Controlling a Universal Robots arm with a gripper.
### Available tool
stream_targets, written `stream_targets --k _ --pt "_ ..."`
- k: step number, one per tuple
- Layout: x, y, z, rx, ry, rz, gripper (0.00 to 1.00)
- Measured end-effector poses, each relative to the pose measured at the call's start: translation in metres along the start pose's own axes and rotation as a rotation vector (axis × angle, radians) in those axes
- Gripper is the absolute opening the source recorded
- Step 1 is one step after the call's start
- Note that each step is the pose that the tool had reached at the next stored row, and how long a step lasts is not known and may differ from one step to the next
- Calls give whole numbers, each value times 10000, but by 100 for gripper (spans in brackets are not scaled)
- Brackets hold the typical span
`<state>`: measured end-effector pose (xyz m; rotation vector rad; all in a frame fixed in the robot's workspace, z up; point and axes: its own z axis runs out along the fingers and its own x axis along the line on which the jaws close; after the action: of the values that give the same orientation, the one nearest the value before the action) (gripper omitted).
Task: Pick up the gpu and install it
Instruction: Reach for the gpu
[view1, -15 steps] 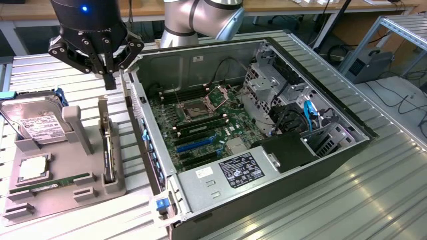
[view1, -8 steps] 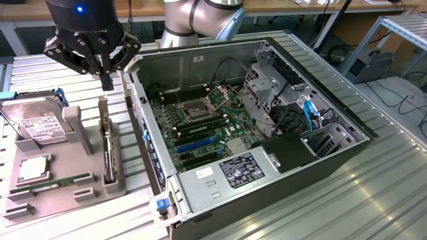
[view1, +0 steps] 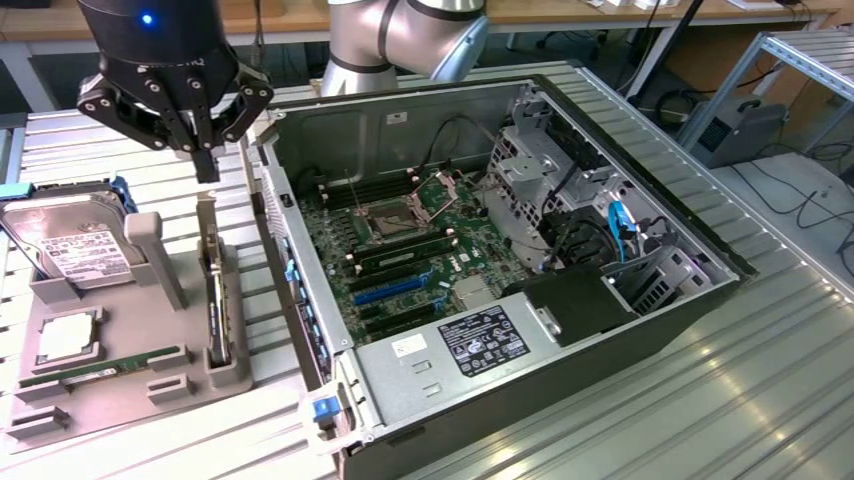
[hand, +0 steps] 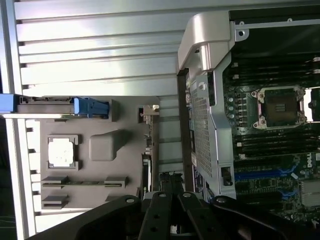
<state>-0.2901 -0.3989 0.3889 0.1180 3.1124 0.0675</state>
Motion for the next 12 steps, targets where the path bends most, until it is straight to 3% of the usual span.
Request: stream_targets --k 12 --pt "90 -7 0 0 0 -1 11"
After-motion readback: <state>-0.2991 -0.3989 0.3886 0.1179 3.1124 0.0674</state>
